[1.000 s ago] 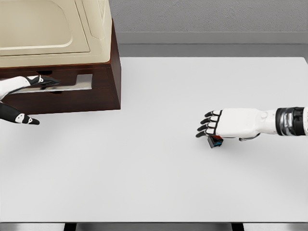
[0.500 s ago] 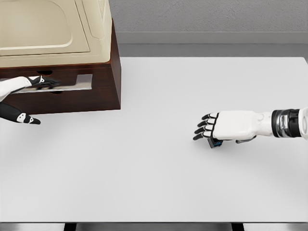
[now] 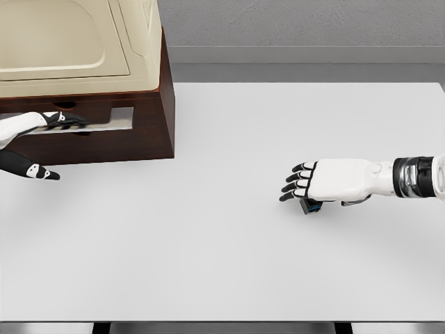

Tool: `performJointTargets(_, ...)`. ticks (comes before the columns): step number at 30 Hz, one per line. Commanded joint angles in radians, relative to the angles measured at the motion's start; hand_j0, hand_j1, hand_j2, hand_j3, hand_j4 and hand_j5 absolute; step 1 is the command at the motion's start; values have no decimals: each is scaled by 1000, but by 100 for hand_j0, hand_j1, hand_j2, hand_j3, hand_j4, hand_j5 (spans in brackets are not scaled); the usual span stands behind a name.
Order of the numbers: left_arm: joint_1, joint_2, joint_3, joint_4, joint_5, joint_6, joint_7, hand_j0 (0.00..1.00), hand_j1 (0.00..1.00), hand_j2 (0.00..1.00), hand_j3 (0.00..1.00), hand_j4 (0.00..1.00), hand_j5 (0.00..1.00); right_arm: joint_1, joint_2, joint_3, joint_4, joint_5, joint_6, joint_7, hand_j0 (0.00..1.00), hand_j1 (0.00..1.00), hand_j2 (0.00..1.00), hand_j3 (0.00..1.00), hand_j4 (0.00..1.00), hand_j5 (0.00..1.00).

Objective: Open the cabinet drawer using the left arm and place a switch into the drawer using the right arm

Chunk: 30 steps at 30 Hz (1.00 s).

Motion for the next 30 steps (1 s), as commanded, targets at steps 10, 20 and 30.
performJointTargets(10, 2, 0, -19, 1, -30, -6, -6, 79, 79, 79, 79, 79, 79, 0, -1, 0, -1, -4, 2, 0, 100, 100, 100, 100, 100, 100)
performJointTargets(20, 3, 10, -39, -13, -19, -23, -6, 80, 80, 80, 80, 80, 80, 0, -1, 0, -1, -4, 2, 0, 100, 100, 100, 100, 100, 100)
performJointTargets(30, 25, 78, -56, -19, 39, -118, -6, 80, 80, 80, 80, 80, 80, 0, -1, 0, -1, -4, 2, 0, 100, 100, 100, 100, 100, 100)
